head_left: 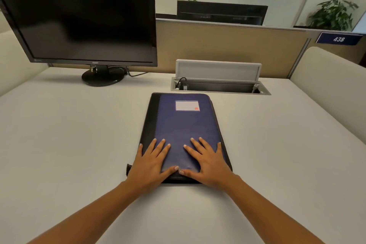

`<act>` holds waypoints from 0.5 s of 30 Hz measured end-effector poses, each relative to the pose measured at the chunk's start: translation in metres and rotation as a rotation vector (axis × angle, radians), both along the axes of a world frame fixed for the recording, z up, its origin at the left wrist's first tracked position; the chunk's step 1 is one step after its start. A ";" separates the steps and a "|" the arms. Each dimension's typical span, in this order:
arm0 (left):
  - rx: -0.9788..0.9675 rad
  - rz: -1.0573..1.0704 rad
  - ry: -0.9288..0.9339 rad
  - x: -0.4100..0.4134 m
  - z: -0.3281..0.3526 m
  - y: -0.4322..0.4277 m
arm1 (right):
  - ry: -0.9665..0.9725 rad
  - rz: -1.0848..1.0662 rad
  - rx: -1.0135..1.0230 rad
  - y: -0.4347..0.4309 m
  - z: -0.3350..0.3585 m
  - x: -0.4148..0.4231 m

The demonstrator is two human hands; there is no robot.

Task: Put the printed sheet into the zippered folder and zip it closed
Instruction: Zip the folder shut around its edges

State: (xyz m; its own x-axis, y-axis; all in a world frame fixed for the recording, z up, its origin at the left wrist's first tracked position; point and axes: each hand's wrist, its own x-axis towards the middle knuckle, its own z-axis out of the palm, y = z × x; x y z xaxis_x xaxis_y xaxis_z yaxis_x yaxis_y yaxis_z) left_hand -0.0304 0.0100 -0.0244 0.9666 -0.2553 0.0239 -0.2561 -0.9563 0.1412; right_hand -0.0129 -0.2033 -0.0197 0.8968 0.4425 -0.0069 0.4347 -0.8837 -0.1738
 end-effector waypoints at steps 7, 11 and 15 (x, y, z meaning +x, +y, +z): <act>-0.001 0.002 -0.034 0.012 -0.002 -0.003 | -0.024 -0.031 0.068 0.001 0.000 0.011; -0.014 0.004 -0.028 0.026 -0.003 -0.005 | -0.014 -0.114 0.170 0.001 0.002 0.024; -0.067 0.009 -0.014 0.034 -0.006 -0.004 | 0.004 -0.167 0.202 0.001 0.000 0.032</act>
State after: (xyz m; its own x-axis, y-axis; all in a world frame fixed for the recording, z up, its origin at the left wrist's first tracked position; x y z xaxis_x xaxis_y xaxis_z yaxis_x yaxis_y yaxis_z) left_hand 0.0037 0.0062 -0.0302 0.9682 -0.2442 0.0537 -0.2500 -0.9471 0.2012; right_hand 0.0187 -0.2022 -0.0196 0.9576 0.2810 0.0632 0.2847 -0.8903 -0.3554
